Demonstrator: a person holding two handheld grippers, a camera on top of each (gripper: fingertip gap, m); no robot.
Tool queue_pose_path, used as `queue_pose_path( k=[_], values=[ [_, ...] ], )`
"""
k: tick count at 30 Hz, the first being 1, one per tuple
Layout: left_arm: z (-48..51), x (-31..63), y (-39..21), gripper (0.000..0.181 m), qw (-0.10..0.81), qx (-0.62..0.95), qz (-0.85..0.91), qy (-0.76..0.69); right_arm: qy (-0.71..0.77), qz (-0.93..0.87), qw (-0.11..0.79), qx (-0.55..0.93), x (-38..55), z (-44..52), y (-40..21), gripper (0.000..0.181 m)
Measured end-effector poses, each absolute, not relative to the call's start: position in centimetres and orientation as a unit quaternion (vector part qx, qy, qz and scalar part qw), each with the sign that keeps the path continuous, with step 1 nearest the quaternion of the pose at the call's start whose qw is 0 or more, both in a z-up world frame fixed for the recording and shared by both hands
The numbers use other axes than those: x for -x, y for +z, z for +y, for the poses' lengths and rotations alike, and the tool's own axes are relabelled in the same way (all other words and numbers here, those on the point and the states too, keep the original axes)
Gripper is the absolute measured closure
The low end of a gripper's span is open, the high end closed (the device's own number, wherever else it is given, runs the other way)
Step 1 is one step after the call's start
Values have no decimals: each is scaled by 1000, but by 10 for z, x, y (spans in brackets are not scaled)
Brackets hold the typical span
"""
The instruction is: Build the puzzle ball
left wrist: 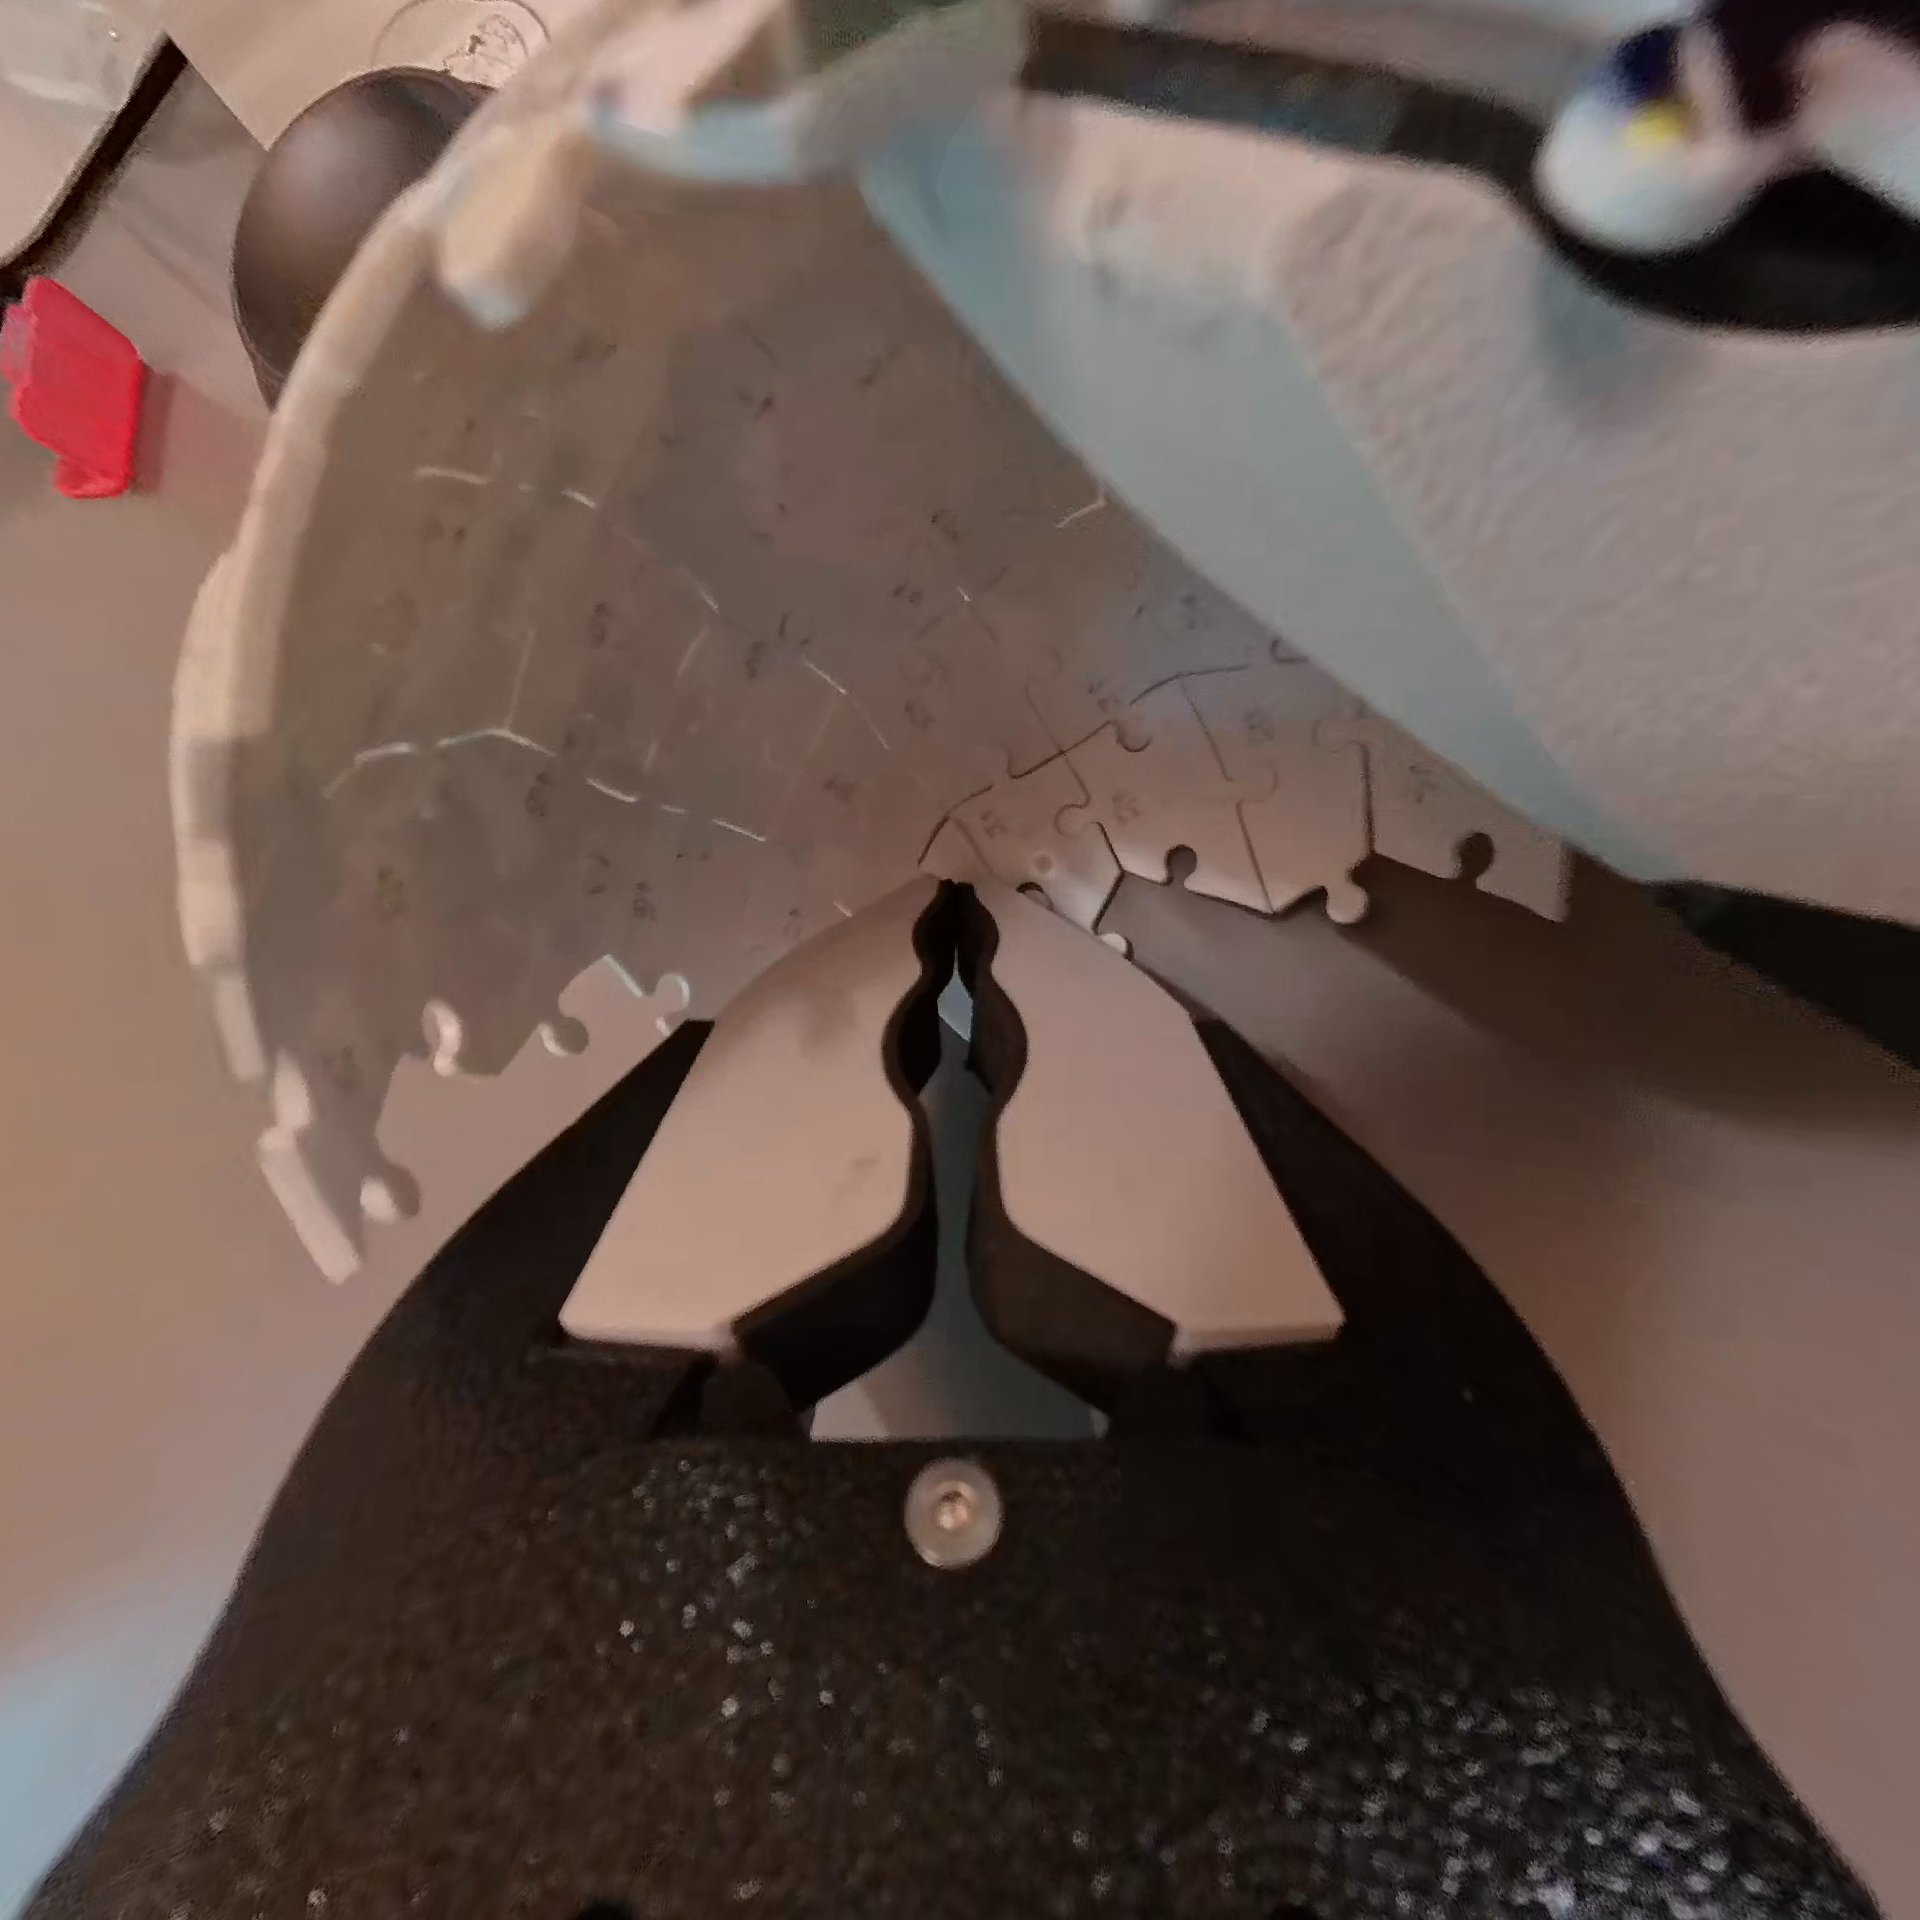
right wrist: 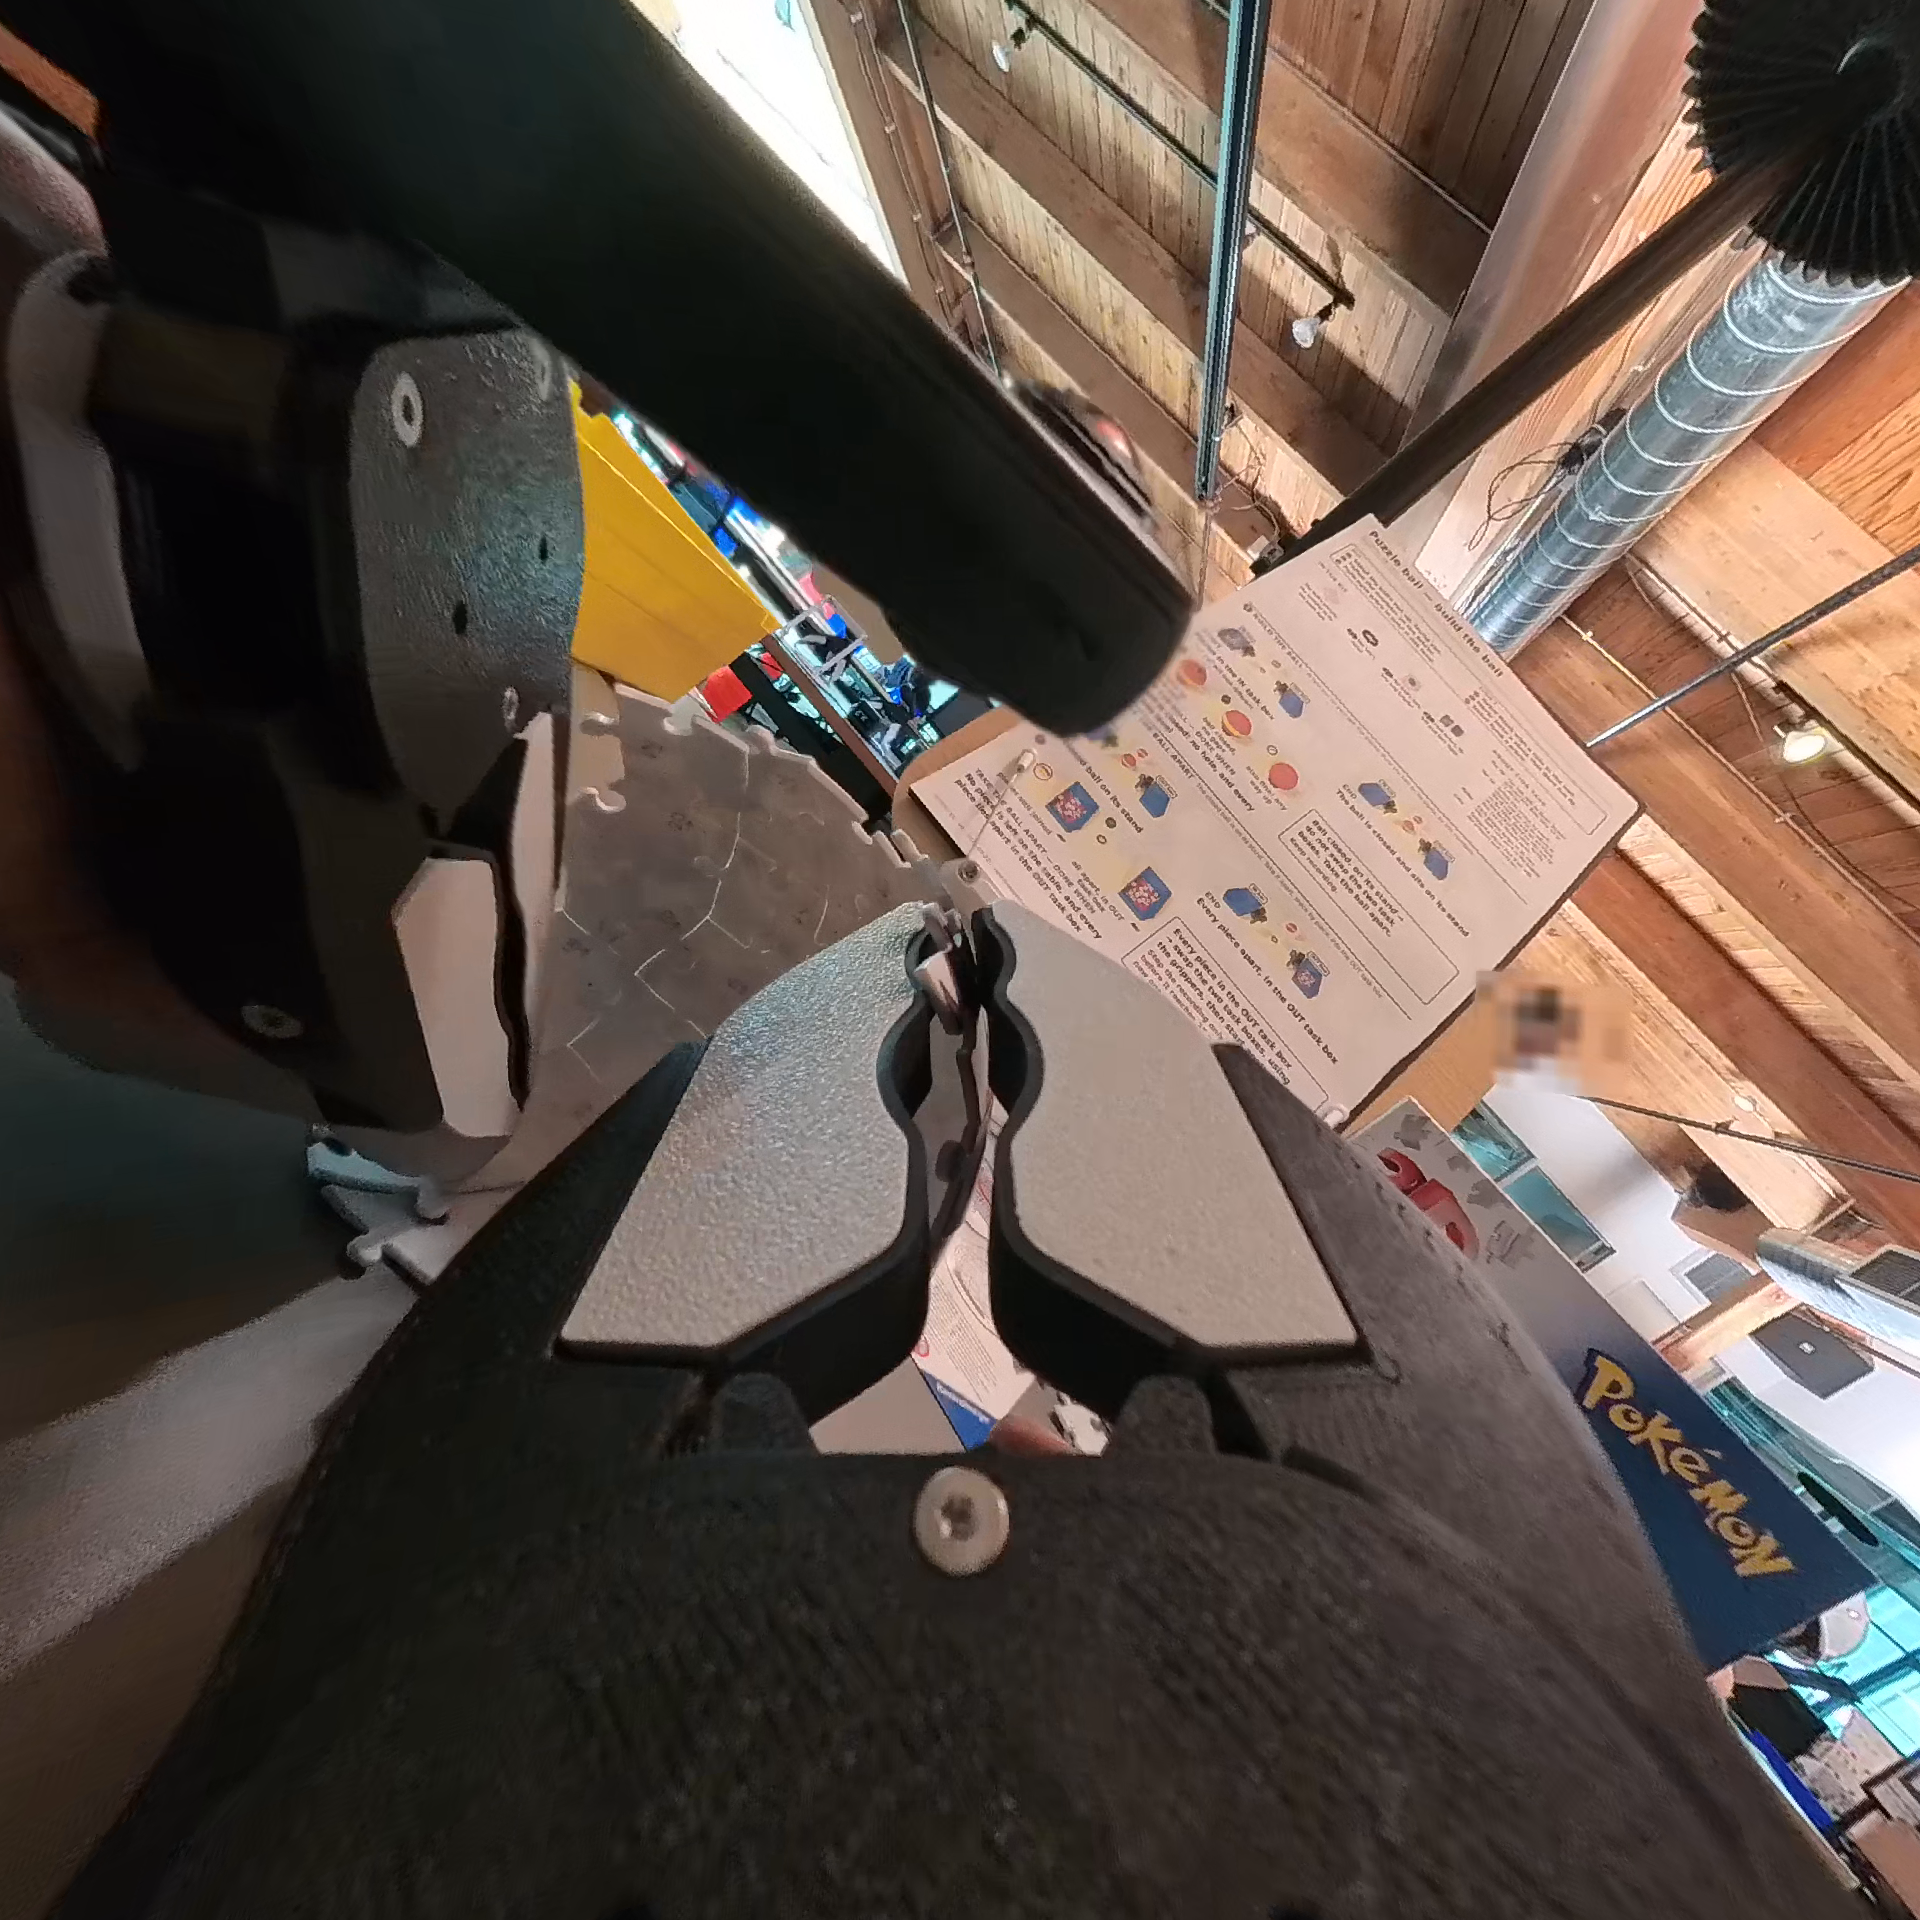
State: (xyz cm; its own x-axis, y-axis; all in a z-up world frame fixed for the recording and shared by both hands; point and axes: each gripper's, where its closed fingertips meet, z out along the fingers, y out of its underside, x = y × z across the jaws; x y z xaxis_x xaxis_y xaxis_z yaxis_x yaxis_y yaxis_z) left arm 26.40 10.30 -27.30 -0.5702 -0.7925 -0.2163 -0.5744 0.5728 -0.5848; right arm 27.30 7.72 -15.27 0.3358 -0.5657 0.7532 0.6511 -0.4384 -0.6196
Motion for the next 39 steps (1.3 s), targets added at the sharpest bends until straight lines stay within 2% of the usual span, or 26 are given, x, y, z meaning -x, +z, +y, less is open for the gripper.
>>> queue_pose_path(
  k=[26,34,39],
  values=[
    [105,-264,-275,181,190,428,859,-204,-561,3,534,632,-287,70,-156,170],
    [105,-264,-275,181,165,427,873,-171,-552,13,540,635,-292,68,-157,164],
    [105,-264,-275,181,136,433,877,-156,-537,18,566,625,-290,63,-150,152]
  ],
)
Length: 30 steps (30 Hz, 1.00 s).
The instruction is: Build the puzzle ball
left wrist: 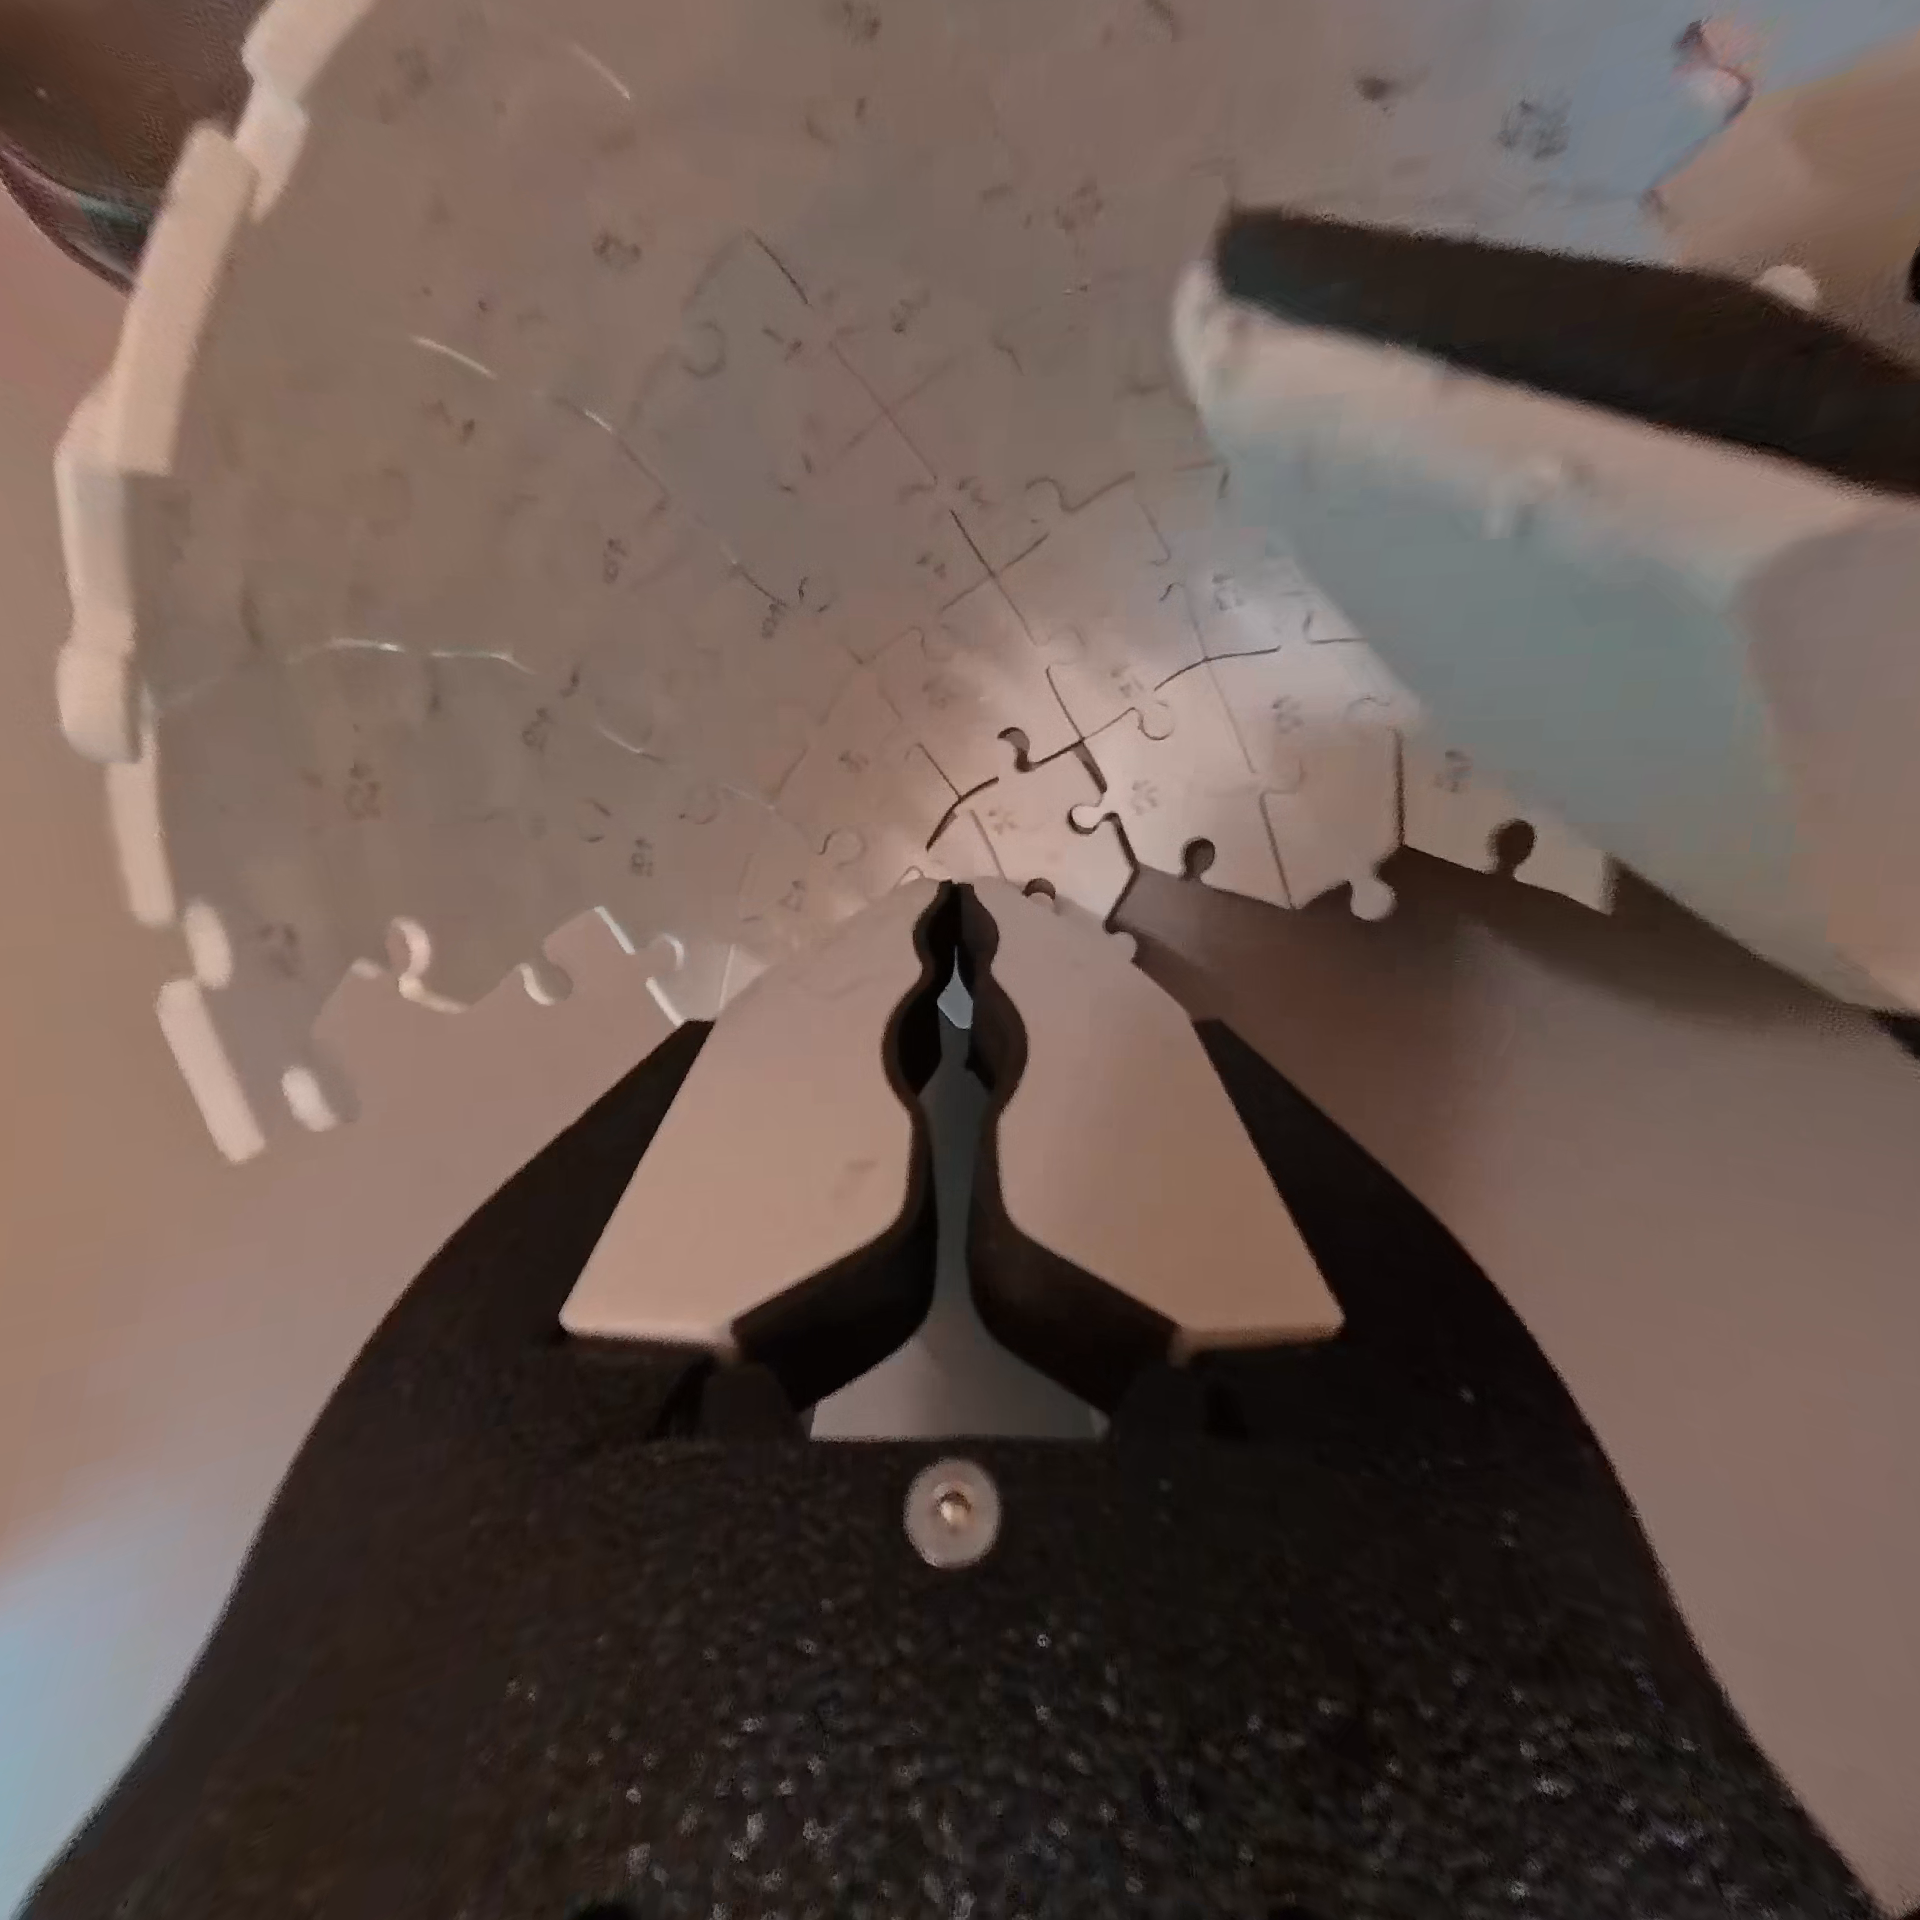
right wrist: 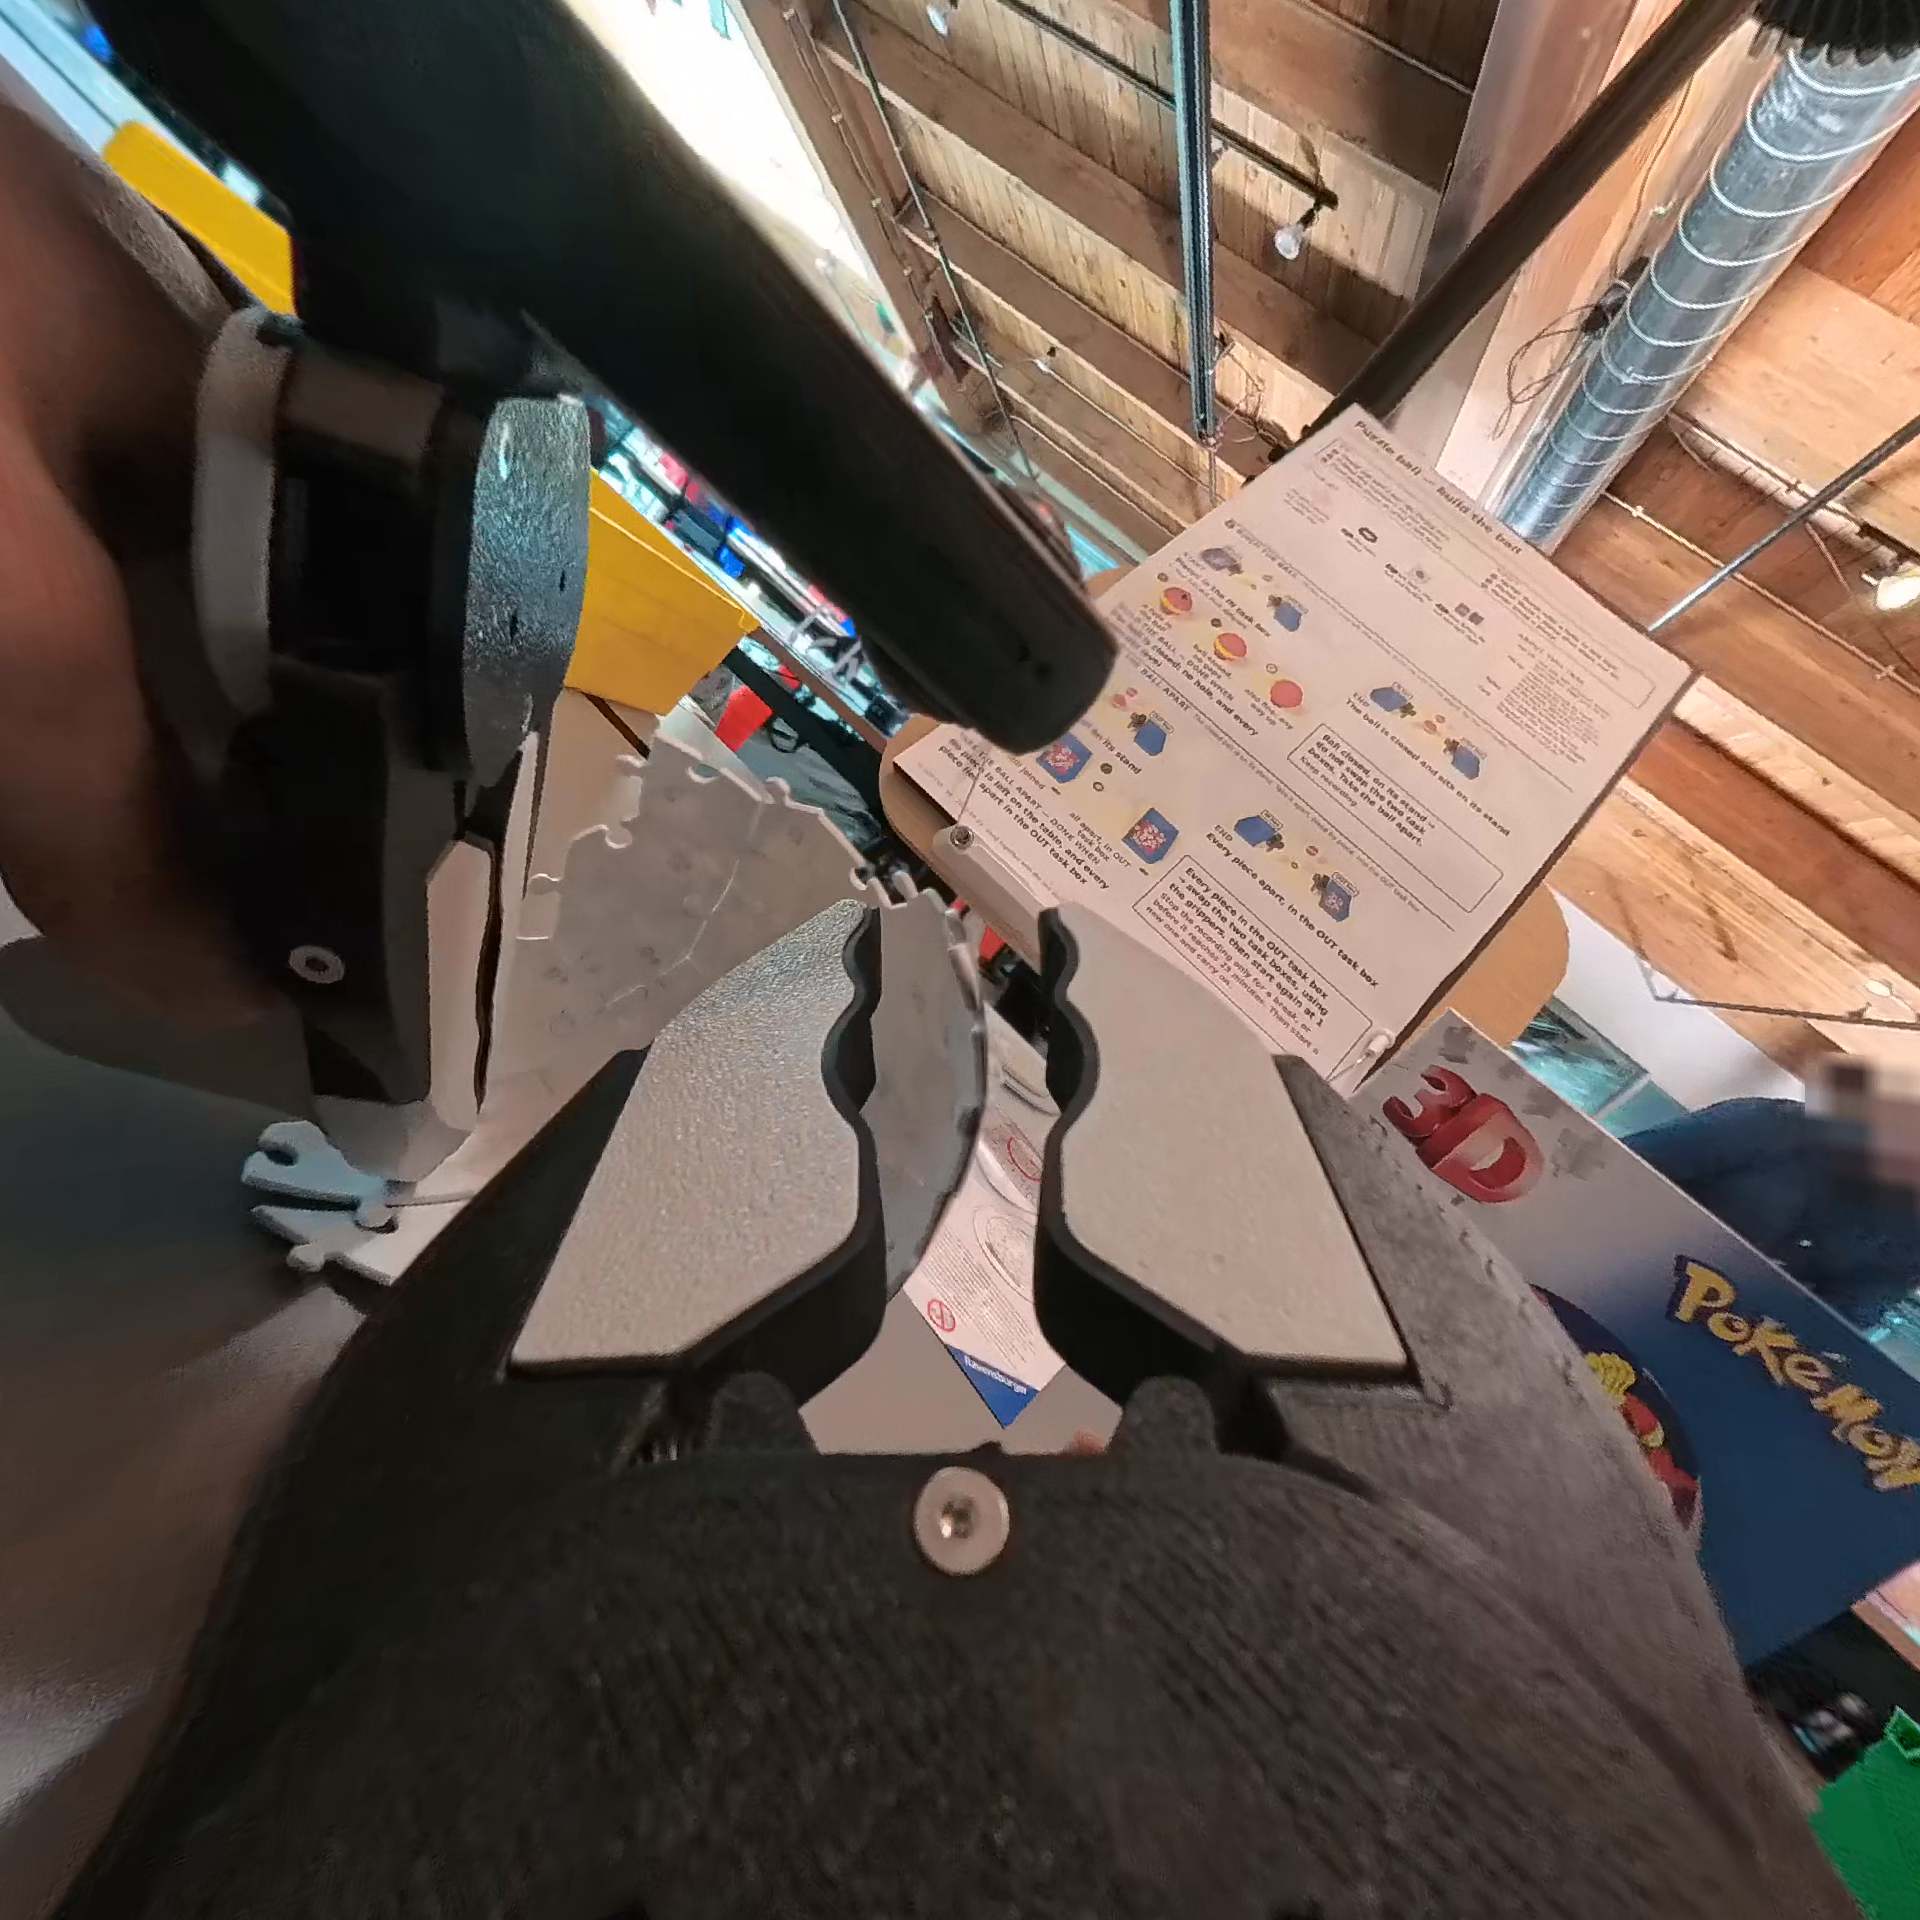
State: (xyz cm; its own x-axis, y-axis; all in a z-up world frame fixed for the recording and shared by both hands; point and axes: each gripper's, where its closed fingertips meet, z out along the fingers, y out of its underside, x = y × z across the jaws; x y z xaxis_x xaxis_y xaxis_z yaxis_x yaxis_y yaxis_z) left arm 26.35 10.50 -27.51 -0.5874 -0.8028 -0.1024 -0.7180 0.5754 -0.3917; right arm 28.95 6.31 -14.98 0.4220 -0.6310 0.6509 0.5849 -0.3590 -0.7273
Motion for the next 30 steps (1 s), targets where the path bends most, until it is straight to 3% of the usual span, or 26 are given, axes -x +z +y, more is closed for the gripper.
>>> queue_pose_path(
  k=[10,16,22,30],
  values=[
    [105,-263,-275,181,113,437,881,-139,-486,42,621,614,-294,39,-133,150],
    [105,-264,-275,181,109,436,883,-137,-368,84,650,660,-297,40,-143,141],
    [105,-264,-275,181,112,437,882,-139,-268,144,621,723,-302,51,-167,136],
    [105,-264,-275,181,115,439,879,-144,-329,117,569,745,-311,61,-169,161]
  ],
)
